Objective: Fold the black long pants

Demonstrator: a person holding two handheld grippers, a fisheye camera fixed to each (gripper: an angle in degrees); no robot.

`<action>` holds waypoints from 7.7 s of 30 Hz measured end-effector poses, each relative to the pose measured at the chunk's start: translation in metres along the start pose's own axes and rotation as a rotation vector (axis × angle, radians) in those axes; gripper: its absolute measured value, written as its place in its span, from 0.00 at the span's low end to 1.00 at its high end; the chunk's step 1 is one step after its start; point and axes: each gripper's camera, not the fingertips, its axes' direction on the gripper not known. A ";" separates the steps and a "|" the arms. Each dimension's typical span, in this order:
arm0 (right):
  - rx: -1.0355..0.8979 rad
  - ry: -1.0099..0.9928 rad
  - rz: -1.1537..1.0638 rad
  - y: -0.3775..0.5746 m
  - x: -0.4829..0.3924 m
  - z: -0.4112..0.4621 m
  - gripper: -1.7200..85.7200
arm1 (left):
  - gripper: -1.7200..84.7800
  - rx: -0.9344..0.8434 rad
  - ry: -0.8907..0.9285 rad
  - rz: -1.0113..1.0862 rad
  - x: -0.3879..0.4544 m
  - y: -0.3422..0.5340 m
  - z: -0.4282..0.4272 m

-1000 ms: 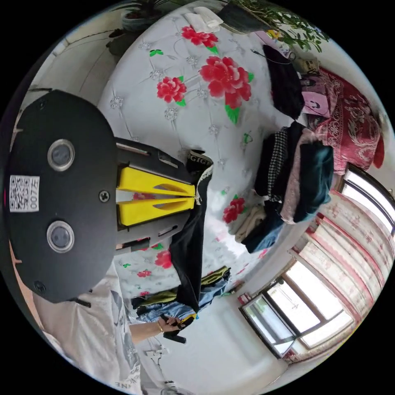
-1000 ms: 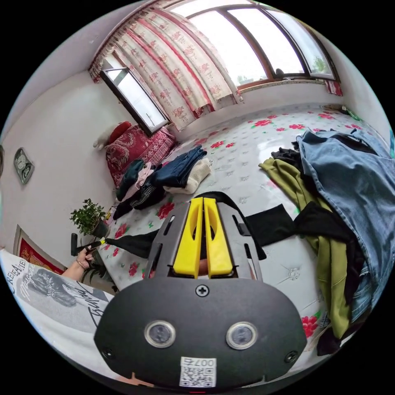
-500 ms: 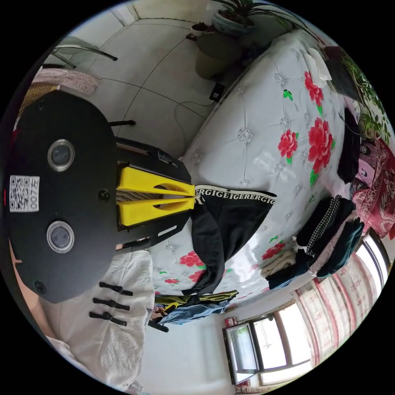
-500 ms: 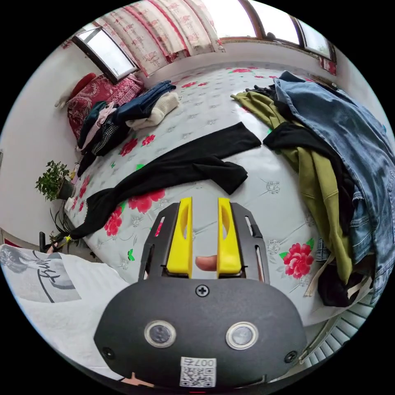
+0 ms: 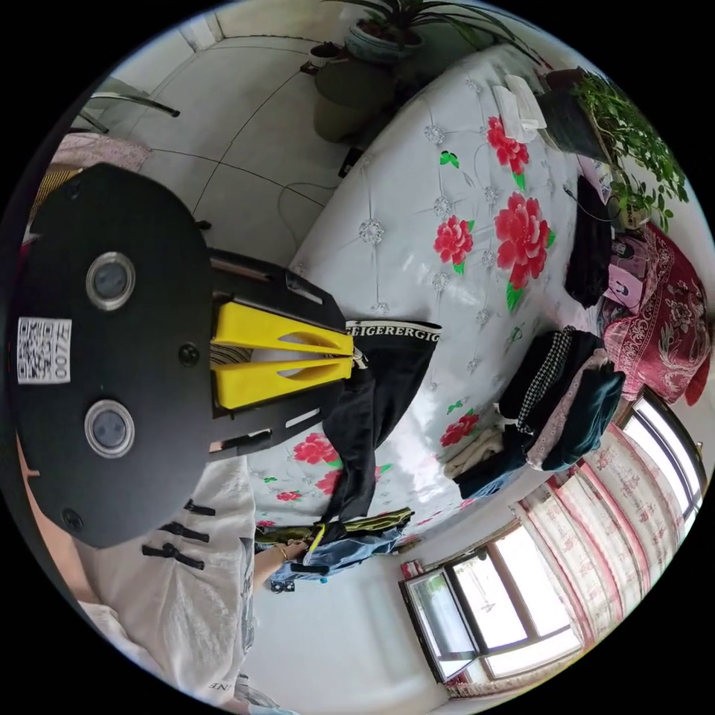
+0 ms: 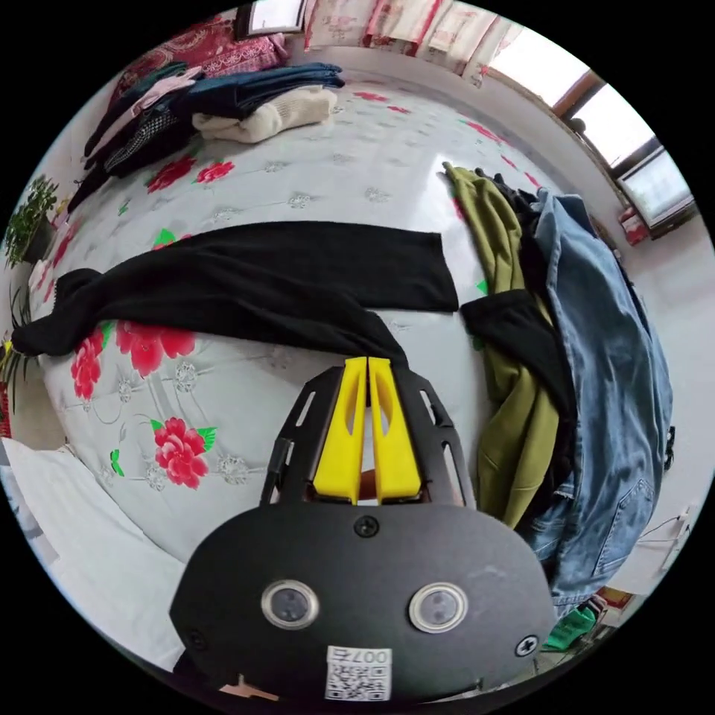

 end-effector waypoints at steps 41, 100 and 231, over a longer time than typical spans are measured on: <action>-0.111 -0.137 0.429 -0.144 0.059 0.047 0.11 | 0.01 -0.297 -0.396 0.242 0.047 -0.061 0.285; 0.087 -0.374 0.599 0.090 0.149 -0.068 0.09 | 0.07 -0.067 -0.323 -0.200 -0.038 -0.027 0.064; 0.157 -0.850 -0.375 -0.040 -0.114 -0.058 0.07 | 0.08 0.266 0.053 -0.713 -0.281 -0.085 0.105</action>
